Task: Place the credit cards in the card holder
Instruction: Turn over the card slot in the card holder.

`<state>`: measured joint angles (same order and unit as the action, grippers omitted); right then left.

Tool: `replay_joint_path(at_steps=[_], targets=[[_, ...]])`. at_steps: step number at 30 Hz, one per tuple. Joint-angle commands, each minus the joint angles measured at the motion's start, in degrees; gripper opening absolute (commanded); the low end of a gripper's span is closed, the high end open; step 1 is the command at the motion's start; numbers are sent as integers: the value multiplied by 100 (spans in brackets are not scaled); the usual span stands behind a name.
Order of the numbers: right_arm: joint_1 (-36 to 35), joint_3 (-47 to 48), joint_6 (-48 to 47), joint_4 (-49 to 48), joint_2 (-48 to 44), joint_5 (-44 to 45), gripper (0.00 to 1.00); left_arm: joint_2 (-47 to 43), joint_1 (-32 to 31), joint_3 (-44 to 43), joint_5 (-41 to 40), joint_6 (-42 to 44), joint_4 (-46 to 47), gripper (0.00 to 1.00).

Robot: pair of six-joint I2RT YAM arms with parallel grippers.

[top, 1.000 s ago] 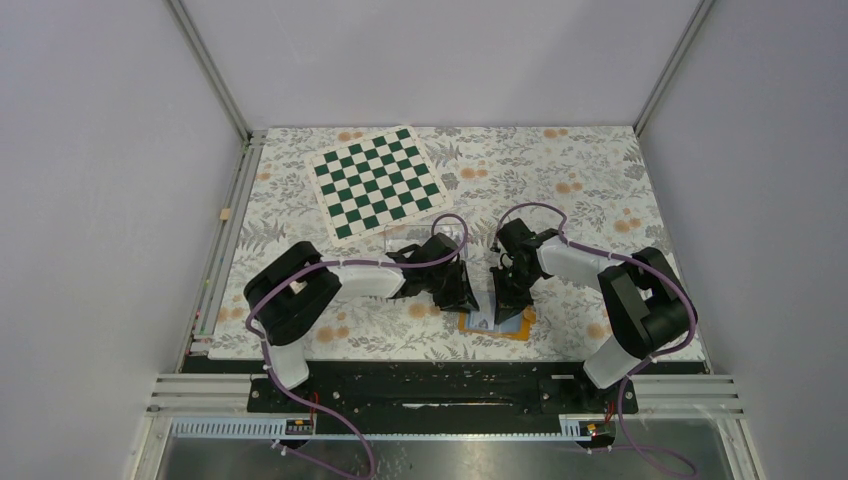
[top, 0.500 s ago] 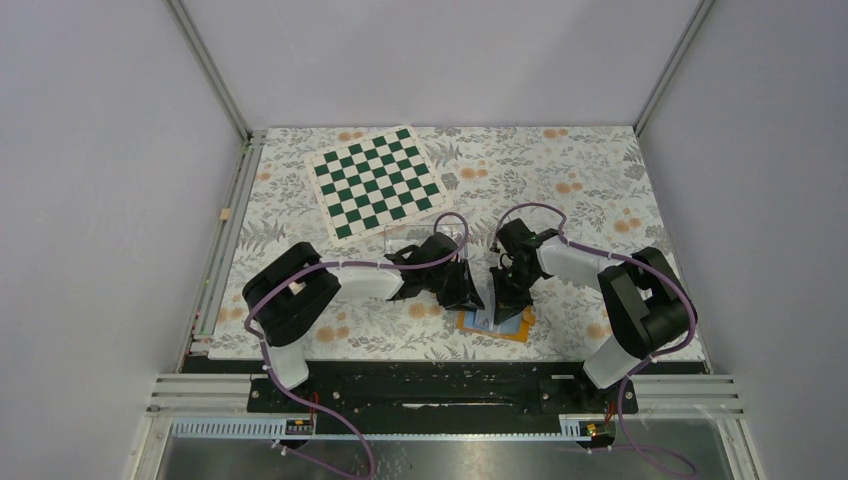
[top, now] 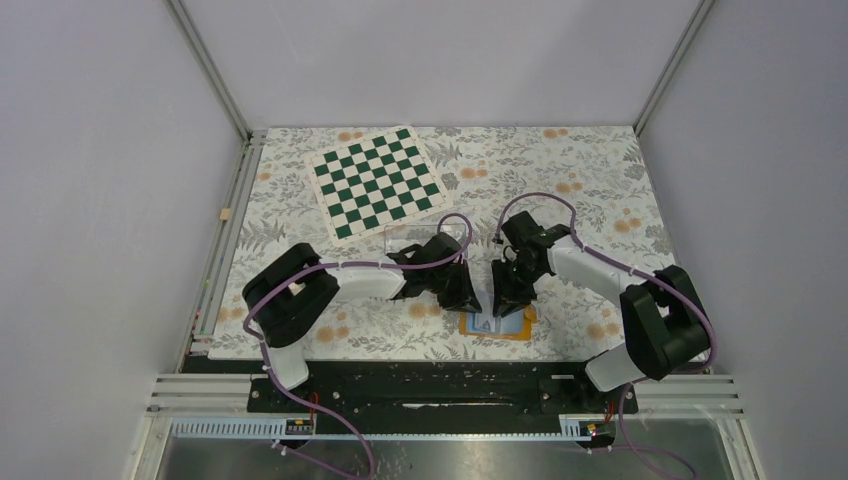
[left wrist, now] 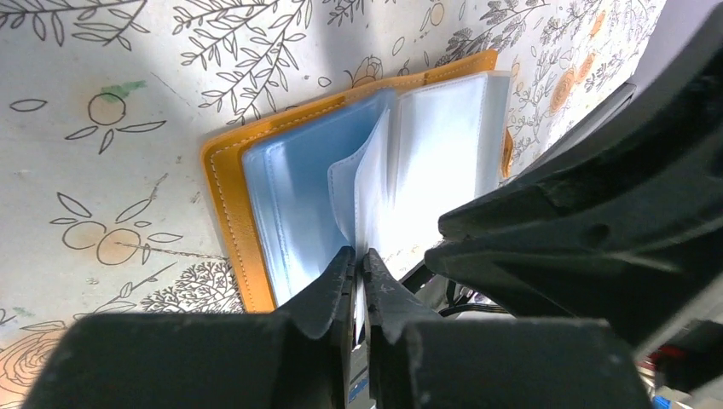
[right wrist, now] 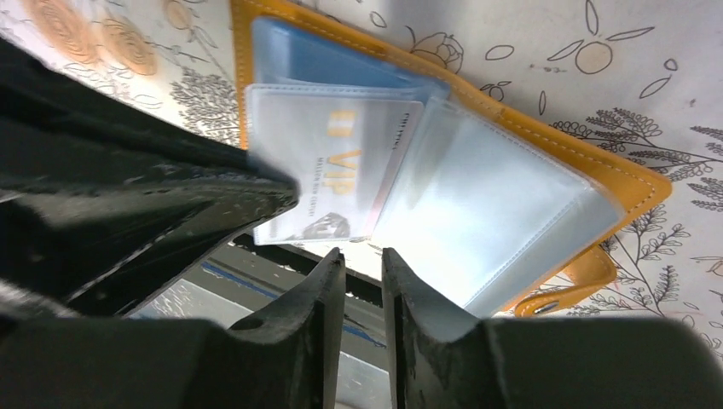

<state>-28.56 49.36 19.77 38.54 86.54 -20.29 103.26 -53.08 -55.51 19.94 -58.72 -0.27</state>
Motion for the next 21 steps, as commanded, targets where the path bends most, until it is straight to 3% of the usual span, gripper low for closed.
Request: replay_joint_path(at_steps=[1, 5, 13, 21], targets=[[-52, 264, -100, 356, -311, 152, 31, -131, -31, -201, 93, -20, 281, 6], [-45, 293, -100, 424, -514, 257, 33, -90, -27, -406, 59, 39, -30, 6], [150, 488, -71, 698, -1135, 589, 35, -183, -42, -1244, -748, 535, -1990, 6], [606, 488, -110, 744, -1337, 384, 35, 332, -159, -2448, -1128, 1066, -3600, 7]])
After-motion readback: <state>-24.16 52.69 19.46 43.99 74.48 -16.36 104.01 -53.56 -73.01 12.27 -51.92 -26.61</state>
